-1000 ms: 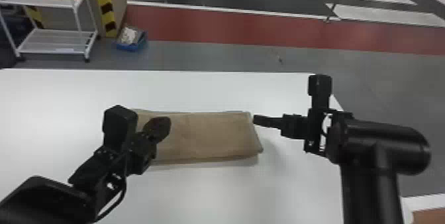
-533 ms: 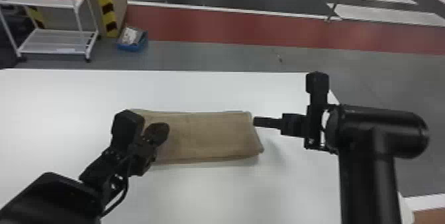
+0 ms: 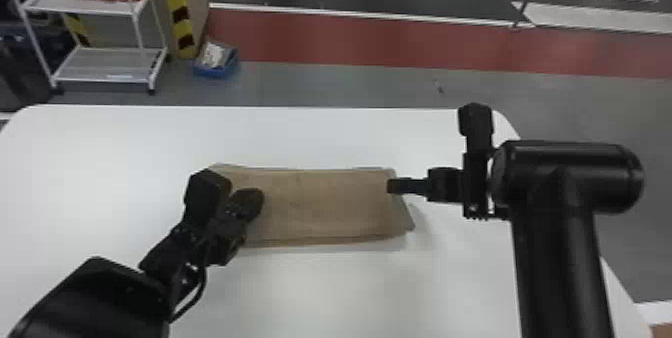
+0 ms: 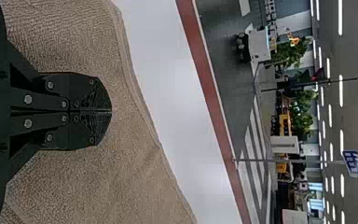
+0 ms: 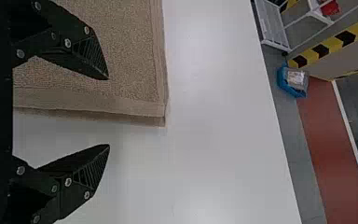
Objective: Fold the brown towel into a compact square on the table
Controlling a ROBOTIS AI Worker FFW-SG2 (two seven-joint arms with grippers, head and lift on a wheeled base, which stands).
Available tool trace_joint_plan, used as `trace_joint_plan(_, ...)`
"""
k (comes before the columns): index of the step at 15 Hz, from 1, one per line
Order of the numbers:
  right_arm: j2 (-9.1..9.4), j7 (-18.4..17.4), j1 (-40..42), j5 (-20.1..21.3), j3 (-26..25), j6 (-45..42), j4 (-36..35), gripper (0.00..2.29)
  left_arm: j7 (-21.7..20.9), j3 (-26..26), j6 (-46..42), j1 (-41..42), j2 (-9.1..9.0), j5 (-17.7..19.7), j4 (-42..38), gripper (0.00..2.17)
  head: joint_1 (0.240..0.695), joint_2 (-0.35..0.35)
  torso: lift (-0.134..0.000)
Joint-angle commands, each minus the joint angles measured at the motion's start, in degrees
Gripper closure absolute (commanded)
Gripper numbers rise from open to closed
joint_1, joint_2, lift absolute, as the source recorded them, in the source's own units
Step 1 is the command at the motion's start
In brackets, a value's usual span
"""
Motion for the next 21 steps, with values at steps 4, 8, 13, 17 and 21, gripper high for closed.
trace_joint_plan(4, 0.14, -0.2, -1.8, 1.6, 2.2, 2.5, 1.8, 0.44, 0.1, 0.1, -0.2, -0.8, -0.07, -0.3, 1.6, 1.36, 0.695, -0.119, -0.124)
trace_joint_plan(8, 0.14, -0.2, -4.0, 2.4, 2.9, 3.7, 4.1, 0.44, 0.5, -0.5, -0.2, -1.5, -0.25, -0.8, 2.9, 1.36, 0.695, -0.114, -0.124)
trace_joint_plan(13, 0.14, 0.8, -7.0, 3.3, 4.4, 6.4, 8.7, 0.65, 0.5, -0.4, 0.0, -1.8, -0.42, -1.2, 3.7, 1.45, 0.695, -0.113, -0.124)
trace_joint_plan(17, 0.14, 2.3, -7.7, 3.3, 4.1, 7.4, 9.2, 0.77, 0.5, -0.6, 0.0, -2.0, -0.68, -1.4, 4.2, 1.45, 0.695, -0.101, -0.124)
trace_joint_plan(21, 0.14, 3.7, -7.8, 2.9, 3.6, 8.7, 9.0, 1.11, 0.5, -0.6, 0.0, -2.0, -0.86, -1.6, 4.2, 1.45, 0.695, -0.101, -0.124)
